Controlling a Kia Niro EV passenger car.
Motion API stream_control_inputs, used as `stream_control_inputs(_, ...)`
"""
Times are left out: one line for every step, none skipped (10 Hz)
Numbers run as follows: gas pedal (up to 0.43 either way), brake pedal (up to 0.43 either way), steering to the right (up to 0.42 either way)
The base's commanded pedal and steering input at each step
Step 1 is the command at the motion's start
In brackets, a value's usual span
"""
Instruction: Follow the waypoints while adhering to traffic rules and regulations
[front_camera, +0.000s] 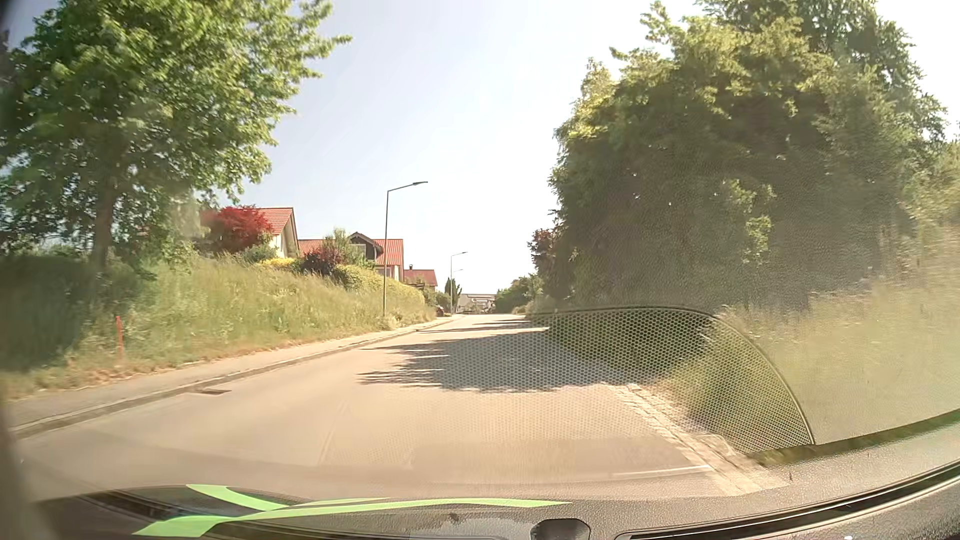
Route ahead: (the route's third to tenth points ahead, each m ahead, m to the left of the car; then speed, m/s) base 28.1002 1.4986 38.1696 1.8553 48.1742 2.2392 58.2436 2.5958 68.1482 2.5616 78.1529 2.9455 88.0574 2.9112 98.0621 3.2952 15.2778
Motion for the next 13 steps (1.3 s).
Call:
stream_control_inputs(0.169,0.0,-0.001)
stream_control_inputs(0.177,0.0,-0.001)
stream_control_inputs(0.228,0.0,-0.001)
stream_control_inputs(0.228,0.0,-0.001)
stream_control_inputs(0.24,0.0,-0.002)
stream_control_inputs(0.26,0.0,-0.002)
stream_control_inputs(0.268,0.0,-0.003)
stream_control_inputs(0.268,0.0,-0.007)
stream_control_inputs(0.28,0.0,-0.009)
stream_control_inputs(0.287,0.0,-0.009)
stream_control_inputs(0.287,0.0,-0.009)
stream_control_inputs(0.287,0.0,-0.006)
stream_control_inputs(0.287,0.0,-0.004)
